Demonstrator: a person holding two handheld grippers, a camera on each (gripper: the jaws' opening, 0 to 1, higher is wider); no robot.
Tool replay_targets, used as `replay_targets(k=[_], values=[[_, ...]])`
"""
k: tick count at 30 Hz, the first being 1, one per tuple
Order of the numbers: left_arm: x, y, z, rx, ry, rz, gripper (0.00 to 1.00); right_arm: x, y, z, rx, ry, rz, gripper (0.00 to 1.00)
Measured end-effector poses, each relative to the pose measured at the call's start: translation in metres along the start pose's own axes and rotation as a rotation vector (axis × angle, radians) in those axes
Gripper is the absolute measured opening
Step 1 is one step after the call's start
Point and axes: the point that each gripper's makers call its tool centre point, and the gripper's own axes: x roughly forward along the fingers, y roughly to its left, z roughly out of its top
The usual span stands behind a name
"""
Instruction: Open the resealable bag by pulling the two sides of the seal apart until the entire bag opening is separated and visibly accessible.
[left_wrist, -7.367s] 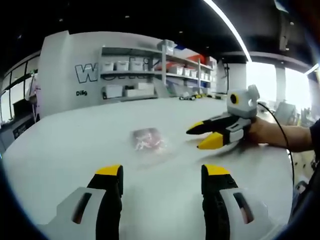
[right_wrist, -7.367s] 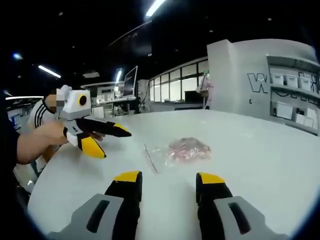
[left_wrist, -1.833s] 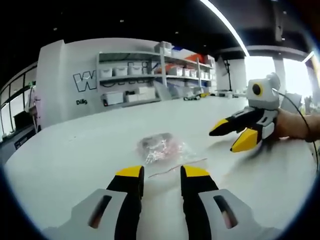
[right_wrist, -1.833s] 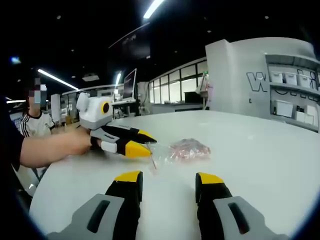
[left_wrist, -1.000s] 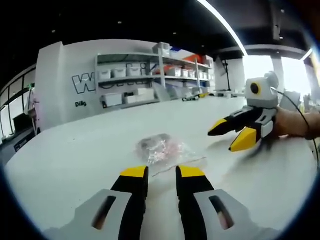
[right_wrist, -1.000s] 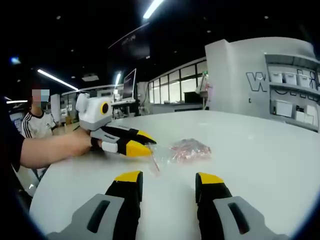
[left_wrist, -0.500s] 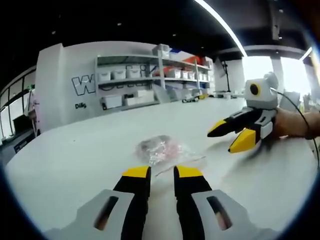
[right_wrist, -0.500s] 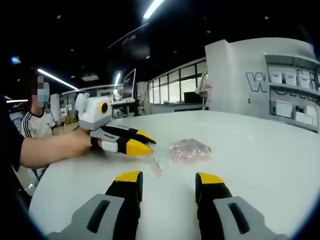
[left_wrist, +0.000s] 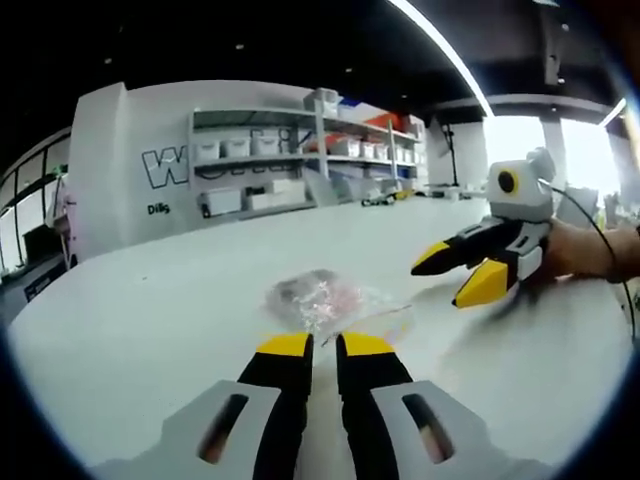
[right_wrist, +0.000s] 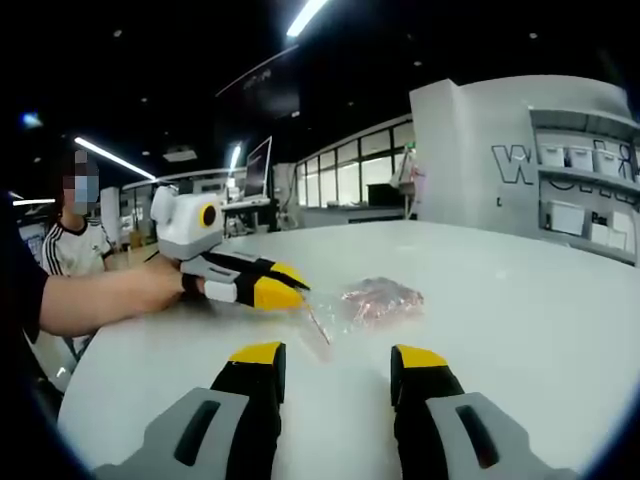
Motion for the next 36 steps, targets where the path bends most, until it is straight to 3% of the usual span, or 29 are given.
replay_targets(k=[9, 36], values=[[-0.0005, -0.0039, 0.0005, -0.02, -0.003, -0.018, 0.04, -0.0001, -0.0003, 0.0001, 0.0, 0.0, -0.001, 0.4], [-0.0063, -0.0096, 0.0077, -0.012, -0.044, -0.032, 0.02, -0.0003, -0.001, -0.0002, 0.0, 0.0, -0.005, 0.4]])
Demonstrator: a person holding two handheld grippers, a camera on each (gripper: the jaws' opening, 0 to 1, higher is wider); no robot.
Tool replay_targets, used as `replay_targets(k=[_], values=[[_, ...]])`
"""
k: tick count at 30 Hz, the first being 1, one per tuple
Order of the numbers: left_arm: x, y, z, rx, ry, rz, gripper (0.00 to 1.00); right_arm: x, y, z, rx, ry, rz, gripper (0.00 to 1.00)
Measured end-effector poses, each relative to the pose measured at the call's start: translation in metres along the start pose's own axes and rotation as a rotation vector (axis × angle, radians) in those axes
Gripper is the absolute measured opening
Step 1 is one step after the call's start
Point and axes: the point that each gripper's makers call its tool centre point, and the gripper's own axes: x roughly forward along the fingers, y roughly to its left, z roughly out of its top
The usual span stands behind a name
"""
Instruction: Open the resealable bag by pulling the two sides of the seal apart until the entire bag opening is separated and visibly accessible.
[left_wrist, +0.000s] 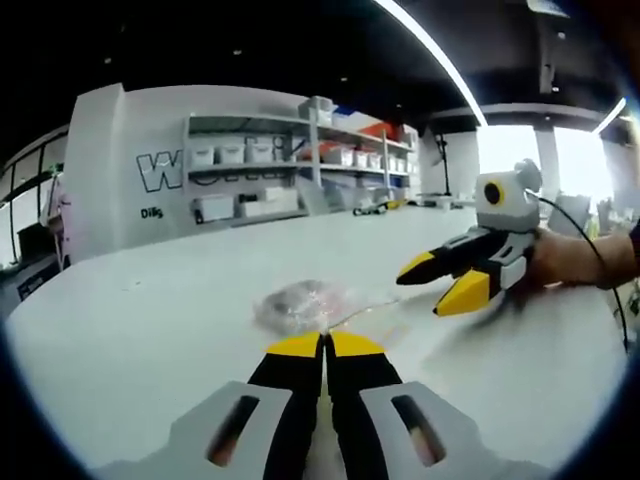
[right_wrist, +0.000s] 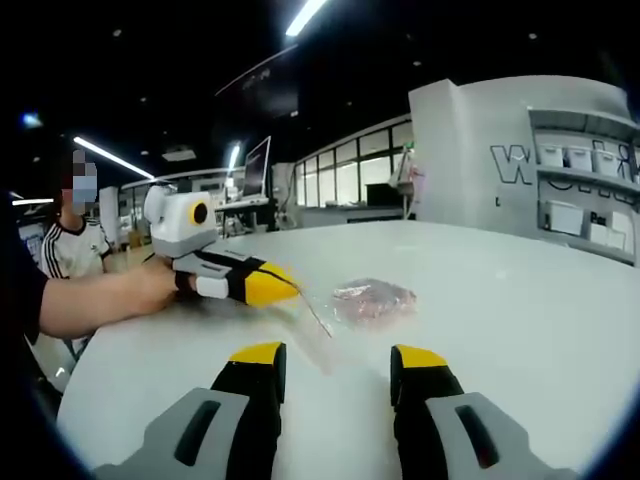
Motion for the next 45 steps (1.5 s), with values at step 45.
replay_targets(k=[45], values=[[-0.016, -0.018, 0.039, 0.141, -0.154, -0.022, 0.02, -0.001, 0.001, 0.0, 0.002, -0.002, 0.003, 0.39]])
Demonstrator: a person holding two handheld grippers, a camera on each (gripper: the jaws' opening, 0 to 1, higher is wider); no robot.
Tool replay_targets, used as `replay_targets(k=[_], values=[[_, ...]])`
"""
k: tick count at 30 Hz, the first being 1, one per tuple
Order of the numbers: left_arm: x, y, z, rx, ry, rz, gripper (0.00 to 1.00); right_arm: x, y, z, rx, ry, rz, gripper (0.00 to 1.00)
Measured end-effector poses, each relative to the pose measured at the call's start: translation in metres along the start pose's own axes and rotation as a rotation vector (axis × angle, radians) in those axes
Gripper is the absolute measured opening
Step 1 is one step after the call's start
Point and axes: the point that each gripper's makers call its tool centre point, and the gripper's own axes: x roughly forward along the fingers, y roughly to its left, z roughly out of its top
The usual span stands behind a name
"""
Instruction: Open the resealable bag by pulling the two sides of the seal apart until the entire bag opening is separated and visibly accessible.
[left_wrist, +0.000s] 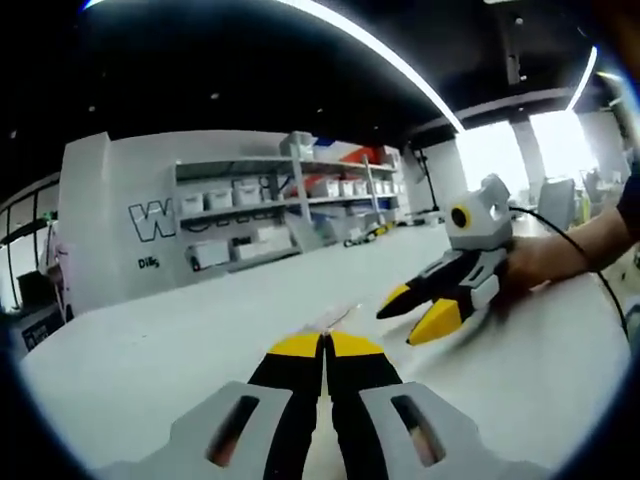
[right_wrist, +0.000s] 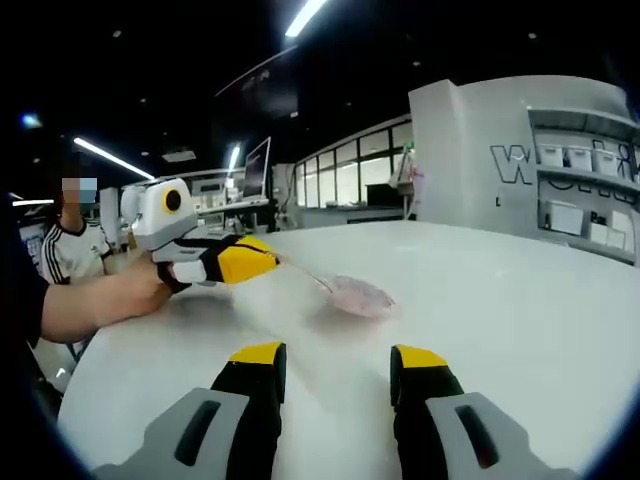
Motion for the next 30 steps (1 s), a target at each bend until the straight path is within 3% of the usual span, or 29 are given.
replay_targets(k=[30], values=[[-0.003, -0.009, 0.026, 0.084, -0.1, -0.015, 0.02, 0.0, -0.001, 0.0, 0.002, 0.001, 0.001, 0.39]])
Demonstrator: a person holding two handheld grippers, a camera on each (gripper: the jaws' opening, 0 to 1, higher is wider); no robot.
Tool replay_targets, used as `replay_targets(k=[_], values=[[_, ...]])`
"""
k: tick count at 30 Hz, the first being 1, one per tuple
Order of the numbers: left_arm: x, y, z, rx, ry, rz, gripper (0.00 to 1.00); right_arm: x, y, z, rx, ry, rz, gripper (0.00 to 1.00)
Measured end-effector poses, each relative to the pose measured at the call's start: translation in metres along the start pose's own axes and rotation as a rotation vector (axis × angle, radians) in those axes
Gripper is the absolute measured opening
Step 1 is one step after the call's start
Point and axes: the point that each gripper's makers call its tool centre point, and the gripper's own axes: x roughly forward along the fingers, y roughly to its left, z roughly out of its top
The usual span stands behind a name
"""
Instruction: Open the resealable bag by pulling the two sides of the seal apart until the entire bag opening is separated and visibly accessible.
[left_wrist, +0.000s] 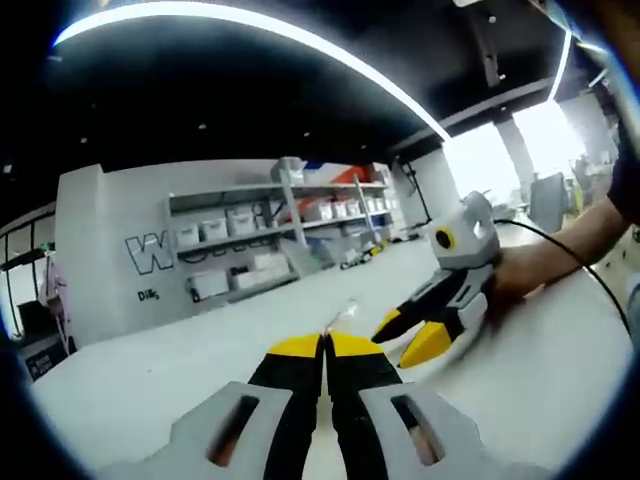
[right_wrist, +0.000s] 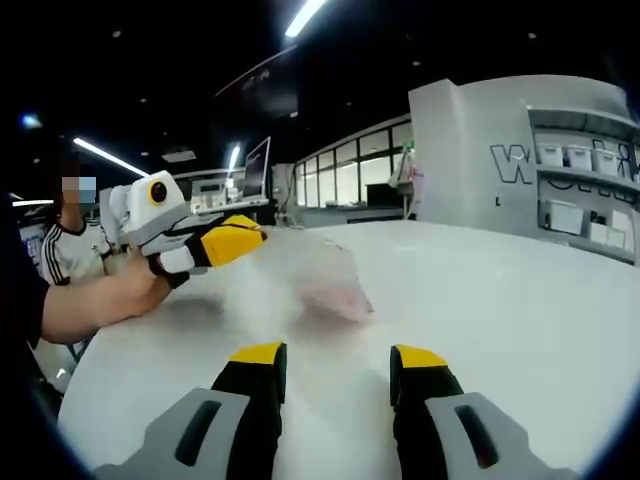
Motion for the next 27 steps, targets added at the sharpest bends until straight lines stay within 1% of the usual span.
replay_targets(k=[2, 15, 27], values=[[0.0, -0.001, 0.004, 0.008, -0.017, -0.005, 0.02, 0.0, 0.0, 0.0, 0.003, -0.002, 0.0, 0.39], [-0.001, -0.008, 0.016, 0.027, -0.07, -0.028, 0.02, 0.0, 0.0, 0.0, 0.002, -0.002, 0.0, 0.39], [-0.002, -0.011, 0.024, 0.047, -0.101, -0.038, 0.02, 0.0, 0.0, 0.0, 0.003, -0.002, 0.0, 0.39]])
